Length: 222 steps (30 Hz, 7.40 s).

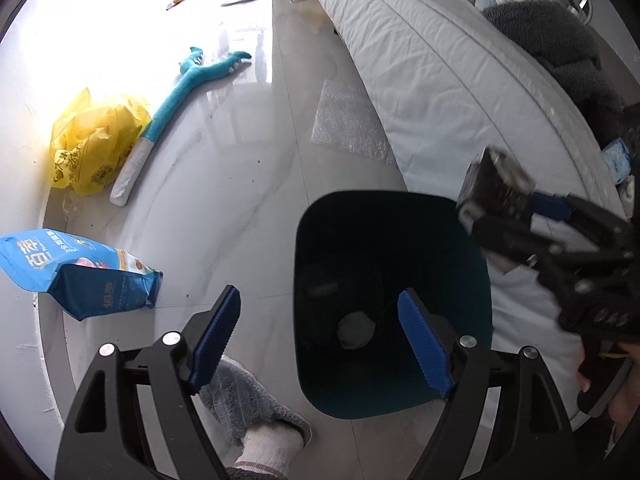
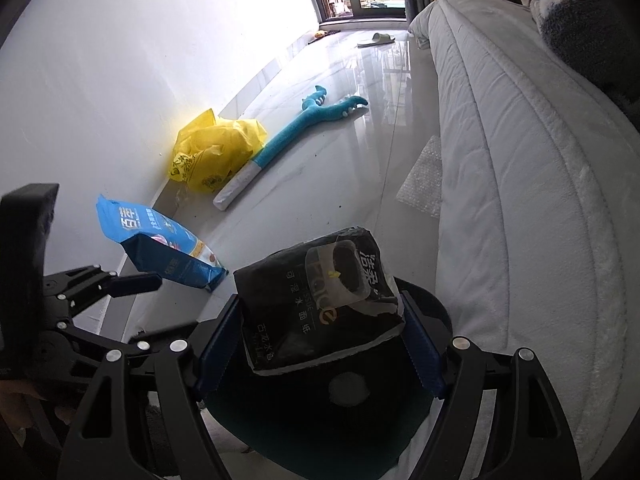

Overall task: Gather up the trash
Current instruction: 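Open the left tool then the right tool to drop both items in the wastebasket, then move both open tools back over the bed toward the white tissue ball, then lower the left tool onto the white tissue ball and close on it, then lift the white tissue ball with the left tool toward the wastebasket, then hold the tissue ball over the wastebasket and open the left tool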

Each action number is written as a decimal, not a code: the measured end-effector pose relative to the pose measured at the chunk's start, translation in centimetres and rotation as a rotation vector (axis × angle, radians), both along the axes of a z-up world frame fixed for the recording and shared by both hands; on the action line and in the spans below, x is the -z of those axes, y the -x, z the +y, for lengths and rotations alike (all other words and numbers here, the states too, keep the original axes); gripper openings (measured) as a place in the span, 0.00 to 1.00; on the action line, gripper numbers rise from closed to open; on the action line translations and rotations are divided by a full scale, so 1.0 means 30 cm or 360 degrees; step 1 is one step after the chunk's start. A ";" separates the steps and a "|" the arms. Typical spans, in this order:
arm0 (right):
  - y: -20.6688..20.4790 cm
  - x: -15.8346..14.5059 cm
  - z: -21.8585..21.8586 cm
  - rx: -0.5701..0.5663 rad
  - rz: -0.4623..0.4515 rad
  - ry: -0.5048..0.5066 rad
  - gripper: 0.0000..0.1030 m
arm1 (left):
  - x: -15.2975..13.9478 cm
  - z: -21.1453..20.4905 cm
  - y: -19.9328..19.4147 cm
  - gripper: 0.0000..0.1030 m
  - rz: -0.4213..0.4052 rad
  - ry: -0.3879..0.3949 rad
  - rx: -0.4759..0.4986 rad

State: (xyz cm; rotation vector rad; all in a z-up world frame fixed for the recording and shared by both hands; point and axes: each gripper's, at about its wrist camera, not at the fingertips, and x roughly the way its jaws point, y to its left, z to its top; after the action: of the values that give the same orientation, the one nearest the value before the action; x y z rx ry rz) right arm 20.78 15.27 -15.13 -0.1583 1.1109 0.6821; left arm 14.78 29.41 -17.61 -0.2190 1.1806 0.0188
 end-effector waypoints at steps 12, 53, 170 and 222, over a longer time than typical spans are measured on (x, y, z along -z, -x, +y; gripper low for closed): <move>0.008 0.157 0.033 -0.0017 0.0219 0.0146 0.75 | -0.180 0.022 0.006 0.81 -0.0331 -0.0015 -0.0059; 0.129 -0.257 -0.335 -0.0042 -0.0256 -0.0147 0.85 | -0.600 -0.397 -0.050 0.90 -0.1039 -0.0019 0.0123; 0.165 -0.313 -1.573 0.0901 -0.0404 -0.0174 0.47 | -0.300 -1.465 -0.335 0.29 -0.0615 0.0413 0.0680; 0.047 -0.414 -0.863 0.0450 -0.0456 -0.0274 0.47 | -0.297 -0.724 -0.183 0.29 -0.0462 0.0035 0.0368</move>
State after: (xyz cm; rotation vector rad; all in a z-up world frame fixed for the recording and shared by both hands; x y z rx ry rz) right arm 19.37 -10.62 -2.73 0.0481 0.7763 0.4805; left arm 20.28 7.71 -8.69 -0.0991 0.9107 -0.2224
